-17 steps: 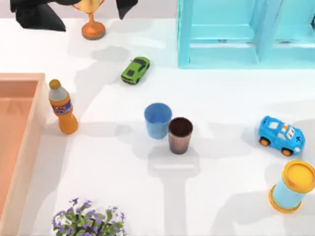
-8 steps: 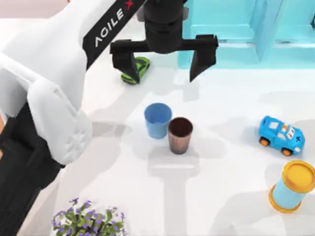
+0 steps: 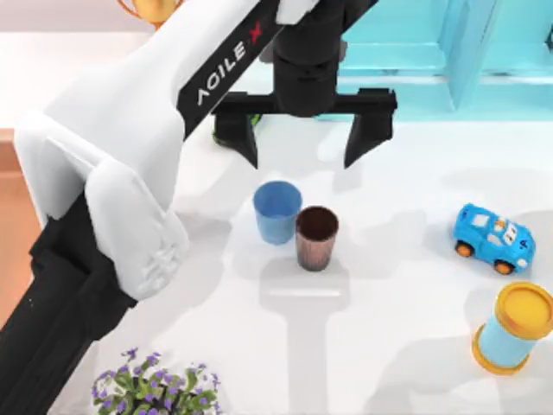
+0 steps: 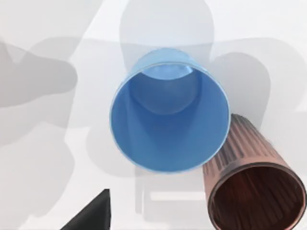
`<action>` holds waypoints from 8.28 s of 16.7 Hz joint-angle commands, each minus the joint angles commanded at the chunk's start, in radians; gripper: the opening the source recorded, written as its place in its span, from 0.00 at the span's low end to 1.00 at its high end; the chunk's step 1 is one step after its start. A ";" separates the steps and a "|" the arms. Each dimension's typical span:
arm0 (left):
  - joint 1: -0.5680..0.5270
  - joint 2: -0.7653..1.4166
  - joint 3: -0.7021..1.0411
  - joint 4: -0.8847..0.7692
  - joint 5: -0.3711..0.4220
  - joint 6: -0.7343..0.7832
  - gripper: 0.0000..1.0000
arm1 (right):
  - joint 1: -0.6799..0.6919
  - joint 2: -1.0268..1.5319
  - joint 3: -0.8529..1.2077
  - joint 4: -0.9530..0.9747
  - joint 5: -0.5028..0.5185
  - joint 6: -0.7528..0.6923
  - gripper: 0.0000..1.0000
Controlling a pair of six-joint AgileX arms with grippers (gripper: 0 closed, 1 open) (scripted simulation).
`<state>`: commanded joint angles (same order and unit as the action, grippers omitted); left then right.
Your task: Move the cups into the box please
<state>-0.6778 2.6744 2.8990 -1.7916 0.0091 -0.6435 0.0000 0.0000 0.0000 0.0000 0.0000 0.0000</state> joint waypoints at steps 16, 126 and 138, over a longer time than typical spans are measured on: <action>0.003 -0.157 -0.686 0.522 -0.003 0.002 1.00 | 0.000 0.000 0.000 0.000 0.000 0.000 1.00; 0.972 -1.273 -1.815 0.558 -0.028 0.959 1.00 | 0.000 0.000 0.000 0.000 0.000 0.000 1.00; 0.969 -1.274 -1.535 0.280 -0.029 0.951 1.00 | 0.000 0.000 0.000 0.000 0.000 0.000 1.00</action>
<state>0.2911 1.4008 1.3637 -1.5119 -0.0195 0.3075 0.0000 0.0000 0.0000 0.0000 0.0000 0.0000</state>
